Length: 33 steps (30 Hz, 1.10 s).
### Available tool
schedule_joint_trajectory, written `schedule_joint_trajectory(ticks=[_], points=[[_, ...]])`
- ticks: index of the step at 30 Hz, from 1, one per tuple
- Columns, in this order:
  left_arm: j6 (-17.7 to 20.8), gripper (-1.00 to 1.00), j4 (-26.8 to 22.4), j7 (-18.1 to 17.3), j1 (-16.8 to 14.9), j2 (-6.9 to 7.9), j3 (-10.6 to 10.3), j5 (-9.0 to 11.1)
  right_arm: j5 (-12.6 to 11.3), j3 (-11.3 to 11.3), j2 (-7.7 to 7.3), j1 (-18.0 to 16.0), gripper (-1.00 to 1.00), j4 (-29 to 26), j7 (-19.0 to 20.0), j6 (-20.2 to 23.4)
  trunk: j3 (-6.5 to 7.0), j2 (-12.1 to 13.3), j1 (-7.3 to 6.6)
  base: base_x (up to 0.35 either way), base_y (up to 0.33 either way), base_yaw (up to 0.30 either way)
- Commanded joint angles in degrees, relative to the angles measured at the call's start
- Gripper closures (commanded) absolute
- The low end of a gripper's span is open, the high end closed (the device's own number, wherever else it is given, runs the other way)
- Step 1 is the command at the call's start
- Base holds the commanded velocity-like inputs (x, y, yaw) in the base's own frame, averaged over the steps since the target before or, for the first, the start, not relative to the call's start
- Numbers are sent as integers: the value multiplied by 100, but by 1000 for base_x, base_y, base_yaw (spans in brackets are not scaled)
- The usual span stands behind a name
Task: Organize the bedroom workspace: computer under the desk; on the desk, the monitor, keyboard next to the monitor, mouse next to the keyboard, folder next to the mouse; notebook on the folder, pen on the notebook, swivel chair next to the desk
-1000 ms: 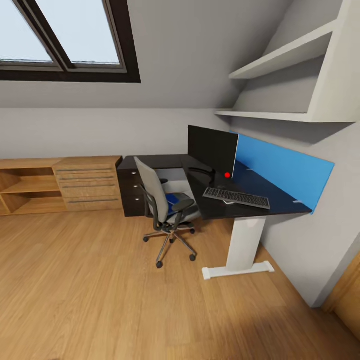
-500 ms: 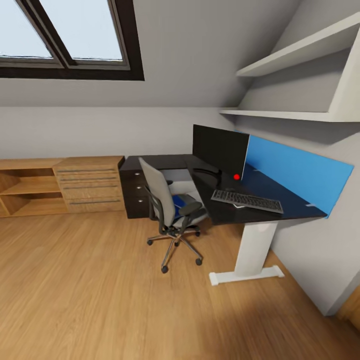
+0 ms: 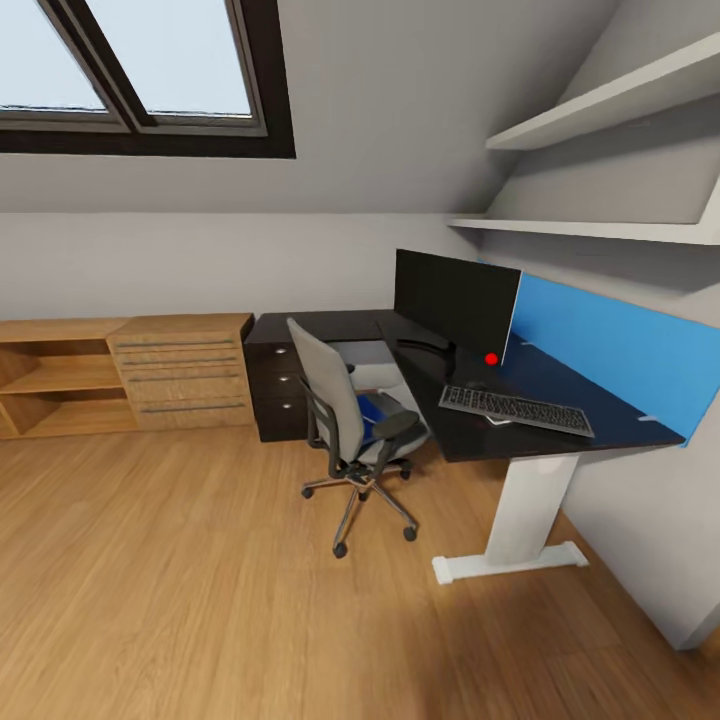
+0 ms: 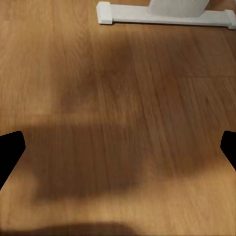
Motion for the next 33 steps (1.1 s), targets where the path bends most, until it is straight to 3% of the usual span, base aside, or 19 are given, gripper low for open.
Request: schedule_joint_trajectory(ticks=[1,17,33], points=[[-8,-100,-5,5,0,-3,24,-20,61,-5,0,-2,-100,4,-47,-6,-5,-3,0,9,8,0],[-10,-100,-3,6,0,0,24,-24,68,-4,0,-4,-100,4,-47,-6,-5,-3,0,186,78,0],[-48,-100,-16,-4,0,-18,24,0,69,1,0,-4,-100,4,-47,-6,-5,-3,0,16,3,0]])
